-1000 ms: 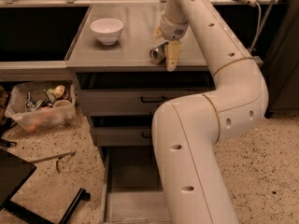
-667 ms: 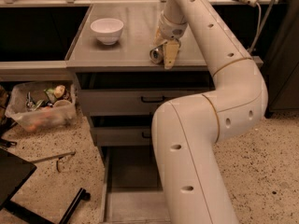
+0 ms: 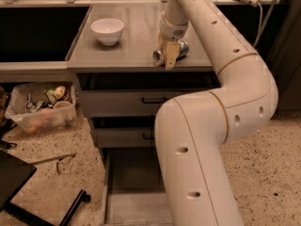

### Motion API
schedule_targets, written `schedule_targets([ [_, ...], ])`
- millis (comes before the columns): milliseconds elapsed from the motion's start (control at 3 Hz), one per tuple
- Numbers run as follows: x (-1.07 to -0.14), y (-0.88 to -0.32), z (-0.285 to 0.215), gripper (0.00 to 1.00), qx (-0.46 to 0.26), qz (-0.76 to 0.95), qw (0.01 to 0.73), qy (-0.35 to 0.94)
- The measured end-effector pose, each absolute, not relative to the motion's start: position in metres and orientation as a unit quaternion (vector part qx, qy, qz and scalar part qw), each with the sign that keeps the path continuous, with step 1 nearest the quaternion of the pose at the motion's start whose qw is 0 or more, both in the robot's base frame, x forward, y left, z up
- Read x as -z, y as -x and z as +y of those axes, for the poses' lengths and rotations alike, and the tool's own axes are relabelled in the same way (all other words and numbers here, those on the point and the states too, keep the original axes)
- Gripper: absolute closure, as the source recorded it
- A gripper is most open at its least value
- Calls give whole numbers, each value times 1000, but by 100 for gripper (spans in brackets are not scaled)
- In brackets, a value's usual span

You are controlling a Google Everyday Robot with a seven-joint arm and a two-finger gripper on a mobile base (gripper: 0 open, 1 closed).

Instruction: Place redbull can into bottom drawer

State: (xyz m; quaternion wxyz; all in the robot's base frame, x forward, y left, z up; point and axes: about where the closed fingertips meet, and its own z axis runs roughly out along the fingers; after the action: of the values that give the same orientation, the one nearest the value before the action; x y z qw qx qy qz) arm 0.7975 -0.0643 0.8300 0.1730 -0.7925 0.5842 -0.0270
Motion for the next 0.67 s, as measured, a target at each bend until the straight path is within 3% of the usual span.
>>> schedule_targets([
  [333,-839,-793,-68,100,35,590,183,785],
  [667,-839,-794,-67,100,35,590,185,785],
])
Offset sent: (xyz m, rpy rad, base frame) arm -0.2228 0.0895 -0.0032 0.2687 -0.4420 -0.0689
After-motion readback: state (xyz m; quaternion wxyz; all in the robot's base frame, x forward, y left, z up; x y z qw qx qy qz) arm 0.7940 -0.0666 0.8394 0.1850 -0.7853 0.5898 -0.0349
